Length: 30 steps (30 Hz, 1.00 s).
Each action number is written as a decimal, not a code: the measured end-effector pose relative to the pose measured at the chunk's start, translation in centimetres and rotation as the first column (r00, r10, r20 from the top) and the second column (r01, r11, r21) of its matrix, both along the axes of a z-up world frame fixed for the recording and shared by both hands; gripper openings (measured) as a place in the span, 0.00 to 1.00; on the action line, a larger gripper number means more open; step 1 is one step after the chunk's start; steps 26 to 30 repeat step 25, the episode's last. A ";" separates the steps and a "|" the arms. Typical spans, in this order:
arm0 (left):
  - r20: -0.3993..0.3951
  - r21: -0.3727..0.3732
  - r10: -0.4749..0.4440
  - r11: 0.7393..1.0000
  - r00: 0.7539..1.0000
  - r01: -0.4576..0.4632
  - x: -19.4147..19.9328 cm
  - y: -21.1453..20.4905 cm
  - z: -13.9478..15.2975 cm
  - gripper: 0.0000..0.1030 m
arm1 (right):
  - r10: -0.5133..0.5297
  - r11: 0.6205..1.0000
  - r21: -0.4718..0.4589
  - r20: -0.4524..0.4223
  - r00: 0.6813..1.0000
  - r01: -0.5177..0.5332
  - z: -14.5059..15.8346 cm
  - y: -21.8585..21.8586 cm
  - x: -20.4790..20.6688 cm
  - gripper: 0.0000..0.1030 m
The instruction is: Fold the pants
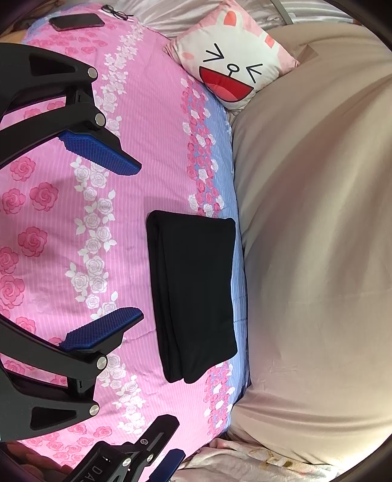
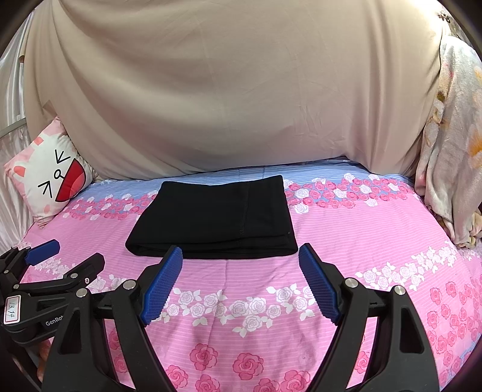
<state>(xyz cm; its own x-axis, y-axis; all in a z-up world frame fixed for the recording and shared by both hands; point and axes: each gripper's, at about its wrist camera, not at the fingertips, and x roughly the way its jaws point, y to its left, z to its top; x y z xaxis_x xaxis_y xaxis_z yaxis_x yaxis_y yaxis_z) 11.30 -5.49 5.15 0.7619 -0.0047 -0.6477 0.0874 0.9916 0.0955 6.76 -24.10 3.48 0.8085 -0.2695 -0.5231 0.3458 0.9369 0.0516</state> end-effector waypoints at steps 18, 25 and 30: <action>0.031 0.047 -0.016 0.999 0.999 0.014 -0.1 -1.2 -0.3 0.84 | 0.002 1.000 -0.003 -0.008 1.000 -0.002 -0.2 -0.6 0.2 0.75; -0.002 0.019 -0.018 1.000 1.000 0.018 0.0 -0.8 -0.2 0.84 | -0.003 1.000 -0.001 -0.010 1.000 0.003 -0.3 -0.7 0.2 0.75; -0.002 0.019 -0.018 1.000 1.000 0.018 0.0 -0.8 -0.2 0.84 | -0.003 1.000 -0.001 -0.010 1.000 0.003 -0.3 -0.7 0.2 0.75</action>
